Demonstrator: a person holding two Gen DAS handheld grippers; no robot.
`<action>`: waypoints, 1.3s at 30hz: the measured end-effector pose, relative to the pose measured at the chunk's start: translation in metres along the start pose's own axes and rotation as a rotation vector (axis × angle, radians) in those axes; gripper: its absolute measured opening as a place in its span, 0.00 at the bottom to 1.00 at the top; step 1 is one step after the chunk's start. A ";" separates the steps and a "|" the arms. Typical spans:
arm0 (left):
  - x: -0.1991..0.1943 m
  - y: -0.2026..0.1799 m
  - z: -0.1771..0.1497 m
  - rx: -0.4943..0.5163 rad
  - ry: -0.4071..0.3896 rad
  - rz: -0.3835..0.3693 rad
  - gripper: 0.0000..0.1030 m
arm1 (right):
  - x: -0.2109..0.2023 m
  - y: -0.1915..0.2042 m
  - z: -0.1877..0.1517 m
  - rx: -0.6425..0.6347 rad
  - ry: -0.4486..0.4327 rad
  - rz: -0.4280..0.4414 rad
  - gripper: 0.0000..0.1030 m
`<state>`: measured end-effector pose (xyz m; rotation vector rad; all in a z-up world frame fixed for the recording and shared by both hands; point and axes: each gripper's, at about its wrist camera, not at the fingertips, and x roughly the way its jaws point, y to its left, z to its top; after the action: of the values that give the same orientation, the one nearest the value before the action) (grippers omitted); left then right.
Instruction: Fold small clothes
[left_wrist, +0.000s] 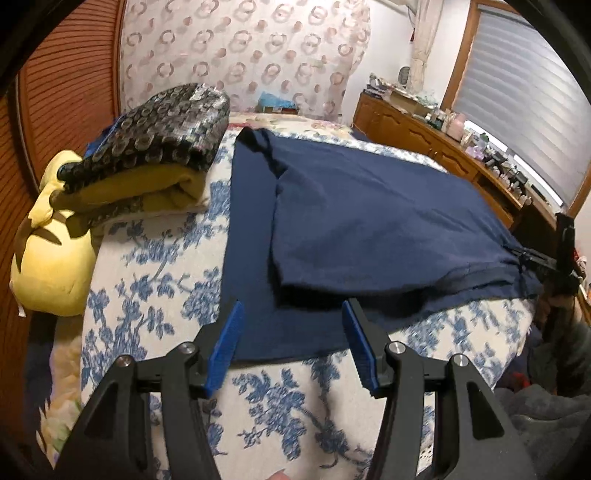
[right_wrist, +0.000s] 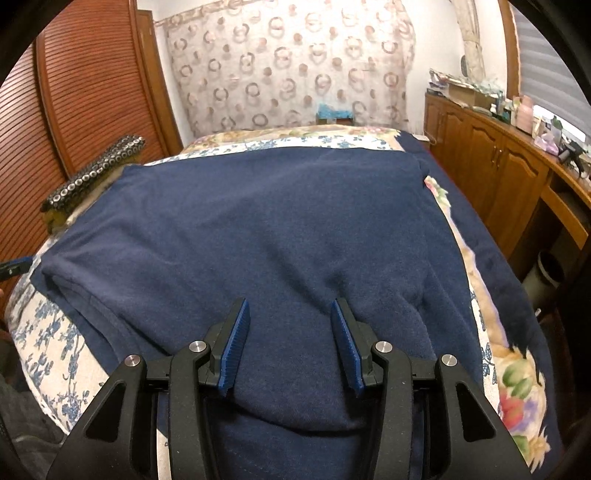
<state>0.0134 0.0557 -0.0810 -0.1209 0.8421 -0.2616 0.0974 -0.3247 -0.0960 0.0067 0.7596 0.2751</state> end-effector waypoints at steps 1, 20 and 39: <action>0.002 0.002 -0.001 -0.001 0.003 0.008 0.53 | 0.000 0.000 0.000 -0.001 0.000 -0.001 0.46; 0.016 0.001 0.025 0.047 -0.024 0.090 0.54 | -0.001 0.020 -0.004 -0.104 0.034 -0.015 0.47; 0.051 -0.001 0.037 0.042 0.068 0.115 0.55 | -0.002 0.023 -0.006 -0.097 0.019 -0.007 0.49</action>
<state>0.0734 0.0410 -0.0927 -0.0238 0.9073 -0.1760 0.0863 -0.3039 -0.0968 -0.0904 0.7639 0.3054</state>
